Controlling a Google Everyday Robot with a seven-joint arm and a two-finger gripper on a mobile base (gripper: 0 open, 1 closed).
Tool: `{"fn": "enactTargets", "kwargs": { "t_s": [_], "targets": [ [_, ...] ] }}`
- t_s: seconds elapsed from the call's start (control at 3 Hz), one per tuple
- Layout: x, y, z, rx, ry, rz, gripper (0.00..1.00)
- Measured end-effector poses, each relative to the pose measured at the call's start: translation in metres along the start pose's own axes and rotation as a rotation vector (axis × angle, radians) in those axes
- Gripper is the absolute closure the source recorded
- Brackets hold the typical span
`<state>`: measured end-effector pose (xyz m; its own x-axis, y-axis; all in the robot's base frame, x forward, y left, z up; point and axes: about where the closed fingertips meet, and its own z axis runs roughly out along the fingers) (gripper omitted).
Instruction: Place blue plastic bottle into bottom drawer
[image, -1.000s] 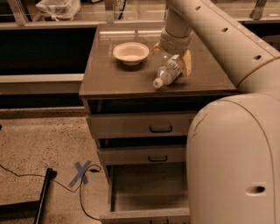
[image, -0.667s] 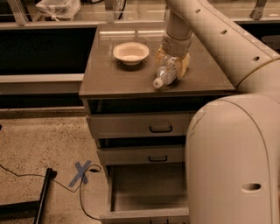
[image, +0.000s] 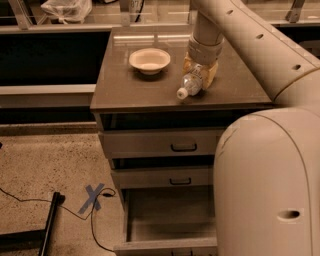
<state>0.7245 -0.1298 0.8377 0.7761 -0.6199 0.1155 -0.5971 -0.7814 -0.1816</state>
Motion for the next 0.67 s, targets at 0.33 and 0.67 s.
{"fn": "enactTargets", "kwargs": {
  "t_s": [0.33,0.67],
  "targets": [
    [0.011,0.022,-0.029,-0.049,0.085,0.130,1.00],
    [0.019,0.056,-0.064,-0.121,0.189,0.327,1.00]
  ]
}}
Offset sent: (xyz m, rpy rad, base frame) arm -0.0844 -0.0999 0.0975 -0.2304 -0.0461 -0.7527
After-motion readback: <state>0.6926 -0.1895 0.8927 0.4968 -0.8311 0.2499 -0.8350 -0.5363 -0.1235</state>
